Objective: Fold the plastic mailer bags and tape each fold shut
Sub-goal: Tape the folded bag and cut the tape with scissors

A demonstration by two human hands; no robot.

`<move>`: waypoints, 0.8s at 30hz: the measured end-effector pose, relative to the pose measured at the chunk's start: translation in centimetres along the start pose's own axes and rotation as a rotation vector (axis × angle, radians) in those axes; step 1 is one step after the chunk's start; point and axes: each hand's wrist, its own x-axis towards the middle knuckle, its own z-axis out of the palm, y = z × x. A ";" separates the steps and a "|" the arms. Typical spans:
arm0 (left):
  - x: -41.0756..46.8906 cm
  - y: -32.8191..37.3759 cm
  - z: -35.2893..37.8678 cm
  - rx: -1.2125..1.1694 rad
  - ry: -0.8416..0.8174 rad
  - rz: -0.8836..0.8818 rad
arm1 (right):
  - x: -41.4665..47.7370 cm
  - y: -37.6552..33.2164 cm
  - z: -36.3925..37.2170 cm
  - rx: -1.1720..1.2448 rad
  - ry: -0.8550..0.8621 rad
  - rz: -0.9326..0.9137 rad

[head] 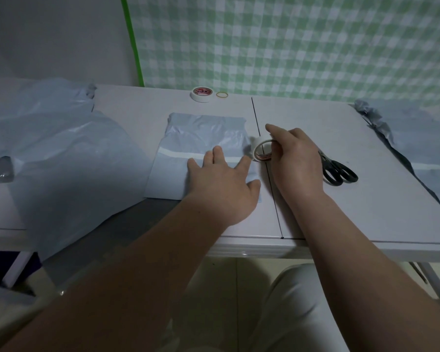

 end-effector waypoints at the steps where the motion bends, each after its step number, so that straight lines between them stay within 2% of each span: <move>1: 0.0 0.1 0.0 0.003 -0.003 -0.005 | 0.0 0.0 0.0 -0.004 -0.006 0.001; 12: -0.1 0.7 -0.1 0.030 -0.015 -0.030 | -0.2 -1.2 -0.3 -0.056 -0.154 0.072; 24: -0.3 -0.1 -0.3 -0.015 -0.026 -0.060 | -0.6 -2.7 0.0 -0.274 -0.141 0.018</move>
